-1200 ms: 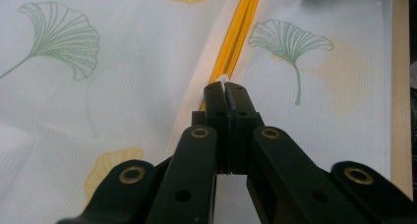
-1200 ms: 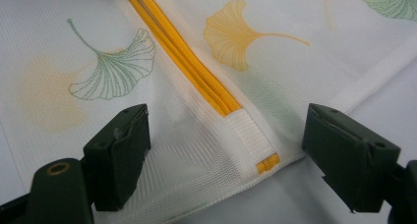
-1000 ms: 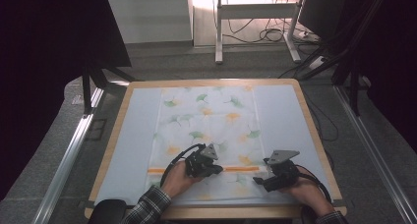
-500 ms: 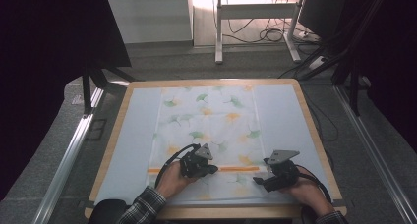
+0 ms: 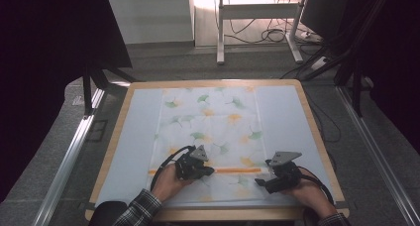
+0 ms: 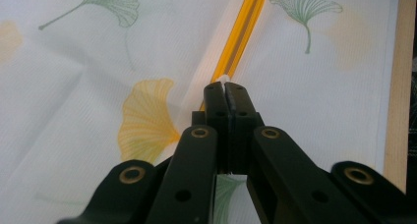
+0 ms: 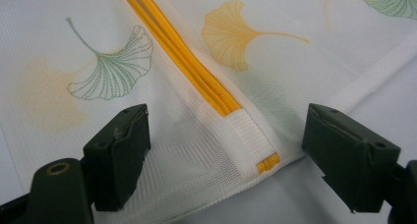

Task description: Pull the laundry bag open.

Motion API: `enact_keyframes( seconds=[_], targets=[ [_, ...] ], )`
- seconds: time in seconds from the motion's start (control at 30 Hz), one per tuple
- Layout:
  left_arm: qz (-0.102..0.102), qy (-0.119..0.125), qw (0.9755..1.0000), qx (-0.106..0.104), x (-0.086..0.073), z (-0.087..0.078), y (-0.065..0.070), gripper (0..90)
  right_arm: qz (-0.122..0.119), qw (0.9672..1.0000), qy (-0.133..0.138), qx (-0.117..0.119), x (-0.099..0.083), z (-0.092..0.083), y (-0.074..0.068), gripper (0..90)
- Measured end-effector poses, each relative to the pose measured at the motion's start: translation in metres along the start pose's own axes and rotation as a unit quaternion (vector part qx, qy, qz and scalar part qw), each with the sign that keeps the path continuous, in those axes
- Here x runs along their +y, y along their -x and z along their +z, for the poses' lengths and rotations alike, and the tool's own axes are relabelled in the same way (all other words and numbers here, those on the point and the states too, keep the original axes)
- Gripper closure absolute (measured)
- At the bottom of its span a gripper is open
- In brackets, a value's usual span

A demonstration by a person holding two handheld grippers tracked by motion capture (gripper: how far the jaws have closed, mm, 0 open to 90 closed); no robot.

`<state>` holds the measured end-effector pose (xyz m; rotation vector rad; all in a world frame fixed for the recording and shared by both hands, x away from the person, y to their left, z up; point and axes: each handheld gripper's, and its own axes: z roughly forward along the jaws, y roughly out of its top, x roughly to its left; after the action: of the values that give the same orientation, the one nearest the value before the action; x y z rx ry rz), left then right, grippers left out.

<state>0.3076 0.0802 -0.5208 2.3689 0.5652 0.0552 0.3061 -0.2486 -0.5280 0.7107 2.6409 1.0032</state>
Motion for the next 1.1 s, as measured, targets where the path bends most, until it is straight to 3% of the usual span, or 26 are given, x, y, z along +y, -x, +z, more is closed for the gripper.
enact_keyframes(
  seconds=[1.1],
  targets=[
    [-0.027,0.002,0.9993,0.024,-0.030,-0.024,-0.005,90.0,0.002,1.0000,-0.001,-0.002,0.000,0.000,0.000,18.1]
  ],
)
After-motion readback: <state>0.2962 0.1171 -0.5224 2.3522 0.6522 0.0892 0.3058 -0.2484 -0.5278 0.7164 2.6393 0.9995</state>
